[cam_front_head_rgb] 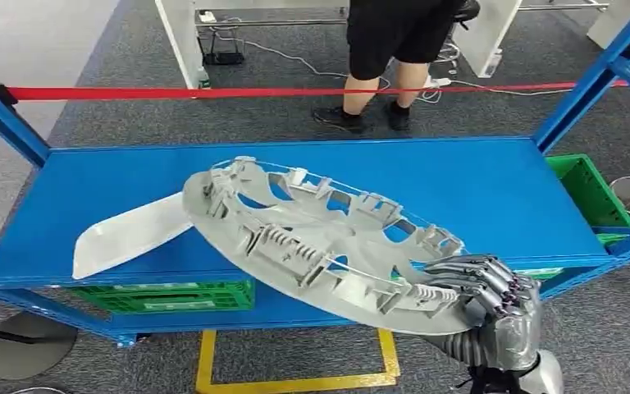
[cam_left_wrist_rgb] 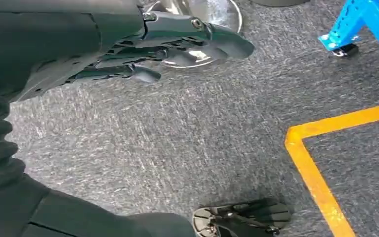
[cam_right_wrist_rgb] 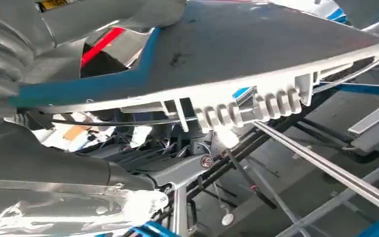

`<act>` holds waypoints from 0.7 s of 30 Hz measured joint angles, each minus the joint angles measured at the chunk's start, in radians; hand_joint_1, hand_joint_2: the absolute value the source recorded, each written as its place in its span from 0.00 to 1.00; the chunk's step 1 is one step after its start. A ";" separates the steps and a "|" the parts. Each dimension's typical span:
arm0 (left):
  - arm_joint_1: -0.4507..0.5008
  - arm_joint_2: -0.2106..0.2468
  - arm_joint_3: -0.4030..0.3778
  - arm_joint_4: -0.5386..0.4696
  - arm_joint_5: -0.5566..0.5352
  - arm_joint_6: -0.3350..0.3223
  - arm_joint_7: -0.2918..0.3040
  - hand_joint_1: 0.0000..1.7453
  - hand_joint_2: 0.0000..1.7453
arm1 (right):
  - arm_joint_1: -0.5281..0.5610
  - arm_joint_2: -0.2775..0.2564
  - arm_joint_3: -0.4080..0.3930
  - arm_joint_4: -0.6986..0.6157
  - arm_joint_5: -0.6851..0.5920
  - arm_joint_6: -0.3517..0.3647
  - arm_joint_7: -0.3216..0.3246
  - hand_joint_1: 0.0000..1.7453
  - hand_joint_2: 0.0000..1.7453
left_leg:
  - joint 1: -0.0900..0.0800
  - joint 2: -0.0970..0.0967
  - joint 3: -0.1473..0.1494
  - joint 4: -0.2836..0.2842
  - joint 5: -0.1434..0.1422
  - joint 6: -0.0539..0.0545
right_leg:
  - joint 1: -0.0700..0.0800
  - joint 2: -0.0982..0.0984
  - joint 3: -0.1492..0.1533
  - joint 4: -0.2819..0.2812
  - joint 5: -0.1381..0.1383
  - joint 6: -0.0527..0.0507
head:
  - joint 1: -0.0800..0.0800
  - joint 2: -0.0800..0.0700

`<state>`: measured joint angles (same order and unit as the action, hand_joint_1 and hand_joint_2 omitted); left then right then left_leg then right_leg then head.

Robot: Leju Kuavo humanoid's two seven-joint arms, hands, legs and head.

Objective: Take the parts from the cabinet and place them on the table.

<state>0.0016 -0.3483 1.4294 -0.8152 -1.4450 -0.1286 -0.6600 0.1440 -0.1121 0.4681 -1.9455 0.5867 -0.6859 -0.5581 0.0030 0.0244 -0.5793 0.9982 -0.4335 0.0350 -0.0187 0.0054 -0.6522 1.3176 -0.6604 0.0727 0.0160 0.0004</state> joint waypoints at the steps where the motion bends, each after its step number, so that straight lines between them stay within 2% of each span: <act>1: -0.001 0.000 0.000 0.000 0.000 0.000 0.000 0.00 1.00 | 0.004 -0.003 0.000 -0.001 0.001 0.000 0.000 0.66 1.00 | 0.004 0.006 0.001 0.000 -0.002 -0.004 | -0.003 -0.003 0.016 -0.051 0.052 0.003 | 0.000 0.000; 2: 0.000 -0.001 0.000 0.000 0.000 0.000 0.000 0.00 1.00 | 0.007 -0.005 -0.001 -0.002 0.002 0.000 0.000 0.66 1.00 | 0.008 0.011 0.004 0.001 -0.003 -0.010 | -0.006 -0.011 0.049 -0.130 0.104 0.008 | 0.000 0.000; 3: 0.000 -0.002 0.000 0.000 -0.002 0.000 0.000 0.00 1.00 | 0.009 -0.007 -0.002 -0.004 0.002 0.000 0.000 0.66 1.00 | 0.013 0.016 0.007 0.003 -0.005 -0.018 | -0.010 -0.030 0.089 -0.220 0.152 0.015 | 0.000 0.000; 4: 0.001 0.000 0.000 0.000 -0.002 -0.001 0.000 0.00 1.00 | 0.010 -0.008 -0.002 -0.006 0.002 0.000 0.000 0.66 1.00 | 0.009 0.021 0.007 0.006 -0.007 -0.030 | -0.009 -0.072 0.115 -0.278 0.151 0.030 | 0.002 0.000; 5: 0.000 0.000 0.000 0.000 -0.003 -0.001 0.000 0.00 1.00 | 0.012 -0.008 -0.002 -0.008 0.002 0.000 0.000 0.66 1.00 | 0.005 0.026 0.004 0.011 -0.007 -0.038 | -0.001 -0.055 0.121 -0.275 0.168 0.004 | 0.006 0.000; 6: 0.002 0.001 0.000 -0.001 -0.003 0.000 -0.001 0.00 1.00 | 0.013 -0.010 -0.004 -0.010 0.002 0.000 -0.001 0.66 1.00 | 0.003 0.029 0.007 0.015 -0.003 -0.043 | -0.005 -0.049 0.113 -0.276 0.165 -0.002 | 0.005 0.000; 7: 0.003 0.001 0.000 0.000 -0.011 0.000 -0.001 0.00 1.00 | 0.014 -0.010 -0.006 -0.010 0.002 0.000 0.000 0.66 1.00 | 0.004 0.033 0.005 0.015 0.001 -0.047 | -0.004 -0.038 0.106 -0.270 0.166 -0.004 | 0.002 0.000; 8: 0.004 0.001 0.000 0.000 -0.016 0.000 -0.001 0.00 1.00 | 0.017 -0.011 -0.008 -0.010 0.003 0.000 0.000 0.66 1.00 | 0.006 0.042 0.005 0.014 0.005 -0.050 | -0.003 -0.029 0.099 -0.266 0.168 -0.011 | 0.003 0.000; 9: 0.004 0.001 0.000 0.000 -0.021 0.000 -0.001 0.00 1.00 | 0.020 -0.012 -0.009 -0.010 0.003 0.000 0.000 0.66 1.00 | 0.007 0.048 0.003 0.017 0.000 -0.055 | -0.004 -0.021 0.093 -0.268 0.174 -0.024 | 0.002 0.000; 10: 0.003 0.001 0.000 0.000 -0.024 0.000 -0.001 0.00 1.00 | 0.023 -0.013 -0.011 -0.014 0.005 0.000 0.000 0.66 1.00 | 0.010 0.025 -0.006 0.036 -0.031 -0.060 | -0.006 -0.013 0.086 -0.268 0.180 -0.034 | 0.000 0.000; 11: 0.004 0.000 0.000 0.000 -0.025 0.000 -0.001 0.00 1.00 | 0.024 -0.013 -0.013 -0.017 0.006 0.000 0.000 0.66 1.00 | 0.010 0.004 -0.026 0.090 -0.081 -0.061 | -0.006 -0.005 0.077 -0.268 0.187 -0.045 | -0.001 0.000; 13: 0.005 0.001 0.000 0.000 -0.027 0.000 -0.001 0.00 1.00 | 0.028 -0.014 -0.014 -0.018 0.006 0.000 0.000 0.66 1.00 | 0.008 -0.016 -0.086 0.252 -0.173 -0.061 | -0.002 0.014 0.056 -0.268 0.201 -0.059 | -0.004 0.000; 14: 0.005 0.001 0.000 0.000 -0.027 0.000 -0.001 0.00 1.00 | 0.031 -0.014 -0.015 -0.018 0.006 0.000 0.000 0.66 1.00 | 0.007 -0.018 -0.104 0.306 -0.194 -0.058 | 0.000 0.024 0.047 -0.268 0.208 -0.061 | -0.005 0.000; 15: 0.004 0.001 0.000 0.000 -0.028 0.000 -0.001 0.00 1.00 | 0.033 -0.015 -0.016 -0.018 0.006 0.000 0.000 0.66 1.00 | 0.005 -0.019 -0.103 0.318 -0.191 -0.054 | 0.002 0.034 0.038 -0.268 0.215 -0.061 | -0.004 0.000; 16: 0.004 0.001 0.000 0.000 -0.029 0.000 -0.001 0.00 1.00 | 0.035 -0.015 -0.017 -0.018 0.007 0.000 0.000 0.66 1.00 | 0.004 -0.021 -0.083 0.291 -0.166 -0.047 | 0.004 0.046 0.029 -0.268 0.223 -0.061 | -0.005 0.000; 17: 0.004 0.001 0.000 0.000 -0.030 0.001 0.000 0.00 1.00 | 0.036 -0.016 -0.020 -0.018 0.007 0.000 0.000 0.66 1.00 | 0.003 -0.025 -0.043 0.226 -0.128 -0.040 | 0.006 0.059 0.019 -0.268 0.231 -0.060 | -0.004 0.000; 18: 0.004 0.001 0.000 0.000 -0.030 0.001 0.000 0.00 1.00 | 0.037 -0.016 -0.023 -0.021 0.008 0.000 0.000 0.66 1.00 | 0.000 -0.041 0.011 0.135 -0.093 -0.029 | 0.007 0.073 0.011 -0.268 0.239 -0.057 | -0.005 0.000; 19: 0.003 0.001 0.000 0.000 -0.030 0.002 0.002 0.00 1.00 | 0.038 -0.016 -0.023 -0.024 0.009 0.000 0.000 0.66 1.00 | -0.002 -0.085 0.065 0.050 -0.076 -0.016 | 0.004 0.085 0.005 -0.268 0.247 -0.053 | -0.004 0.000; 20: 0.002 0.003 0.000 -0.001 -0.030 0.002 0.004 0.00 1.00 | 0.038 -0.016 -0.025 -0.027 0.009 0.000 0.001 0.66 1.00 | -0.001 -0.112 0.089 0.006 -0.088 -0.012 | 0.010 0.094 -0.004 -0.267 0.254 -0.045 | -0.003 0.000; 21: 0.002 0.000 0.001 -0.001 -0.030 0.002 0.006 0.00 1.00 | 0.040 -0.016 -0.028 -0.028 0.010 0.000 0.001 0.66 1.00 | 0.000 -0.106 0.084 0.005 -0.079 -0.027 | 0.006 0.103 -0.006 -0.269 0.264 -0.039 | -0.004 0.000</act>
<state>0.0035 -0.3483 1.4302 -0.8164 -1.4752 -0.1263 -0.6542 0.1843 -0.1278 0.4402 -1.9738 0.5963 -0.6859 -0.5570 0.0026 -0.0815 -0.4953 1.0030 -0.5124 0.0078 -0.0127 0.1082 -0.6582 1.0489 -0.3965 0.0335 0.0118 0.0004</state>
